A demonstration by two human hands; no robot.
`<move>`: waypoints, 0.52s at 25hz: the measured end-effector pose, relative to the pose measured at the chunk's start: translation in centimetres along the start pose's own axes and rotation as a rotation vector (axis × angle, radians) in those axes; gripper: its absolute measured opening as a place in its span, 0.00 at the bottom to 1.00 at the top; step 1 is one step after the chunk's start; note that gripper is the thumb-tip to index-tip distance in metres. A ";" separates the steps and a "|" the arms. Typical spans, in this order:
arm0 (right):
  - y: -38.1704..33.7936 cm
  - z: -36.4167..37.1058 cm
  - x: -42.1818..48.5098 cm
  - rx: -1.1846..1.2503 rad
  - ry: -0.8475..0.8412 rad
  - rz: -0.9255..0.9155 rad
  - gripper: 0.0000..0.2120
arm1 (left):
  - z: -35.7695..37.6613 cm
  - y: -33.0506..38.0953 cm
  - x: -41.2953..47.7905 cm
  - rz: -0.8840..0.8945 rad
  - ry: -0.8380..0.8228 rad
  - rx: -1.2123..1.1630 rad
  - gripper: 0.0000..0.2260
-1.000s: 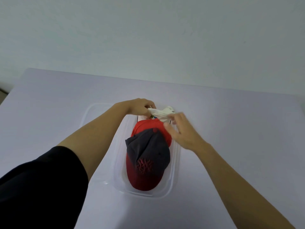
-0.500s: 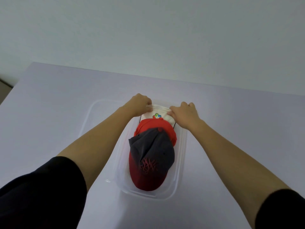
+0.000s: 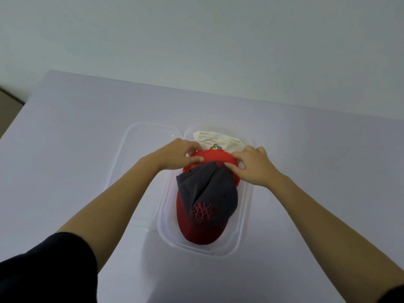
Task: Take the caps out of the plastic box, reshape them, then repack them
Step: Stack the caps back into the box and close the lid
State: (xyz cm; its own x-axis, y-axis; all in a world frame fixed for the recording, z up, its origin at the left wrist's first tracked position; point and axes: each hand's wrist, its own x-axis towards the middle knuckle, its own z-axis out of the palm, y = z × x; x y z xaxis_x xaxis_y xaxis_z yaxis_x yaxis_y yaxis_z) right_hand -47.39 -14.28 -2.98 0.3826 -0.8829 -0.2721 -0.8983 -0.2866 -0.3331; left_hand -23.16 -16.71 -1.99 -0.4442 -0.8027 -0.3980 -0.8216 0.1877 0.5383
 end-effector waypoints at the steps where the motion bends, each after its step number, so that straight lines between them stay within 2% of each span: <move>1: -0.4 0.3 0.4 -0.058 0.028 0.019 0.18 | 0.2 0.0 0.3 -0.031 0.003 0.069 0.12; 4: -1.9 0.9 1.7 -0.077 0.121 0.159 0.20 | 0.7 0.5 0.8 -0.122 0.123 0.230 0.12; 5: -2.0 1.1 1.7 -0.049 0.143 0.169 0.19 | 1.0 0.7 0.6 -0.116 0.169 0.203 0.12; 9: -1.6 1.5 -0.6 0.255 0.250 0.105 0.21 | 2.1 2.2 -3.3 -0.030 0.426 -0.262 0.15; 11: -2.2 1.8 -1.6 0.350 0.277 0.101 0.23 | 3.8 2.6 -5.3 -0.043 0.525 -0.225 0.19; 13: -2.9 2.1 -2.5 0.374 0.432 0.036 0.22 | 5.7 2.7 -6.4 -0.094 0.589 -0.166 0.23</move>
State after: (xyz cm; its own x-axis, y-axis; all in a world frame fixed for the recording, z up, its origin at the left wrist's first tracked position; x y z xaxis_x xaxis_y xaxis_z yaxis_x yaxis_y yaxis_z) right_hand -45.25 -10.44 -3.19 0.1600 -0.9840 0.0784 -0.7416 -0.1722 -0.6483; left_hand -24.55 -7.83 -2.19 -0.0620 -0.9981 0.0024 -0.7599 0.0487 0.6483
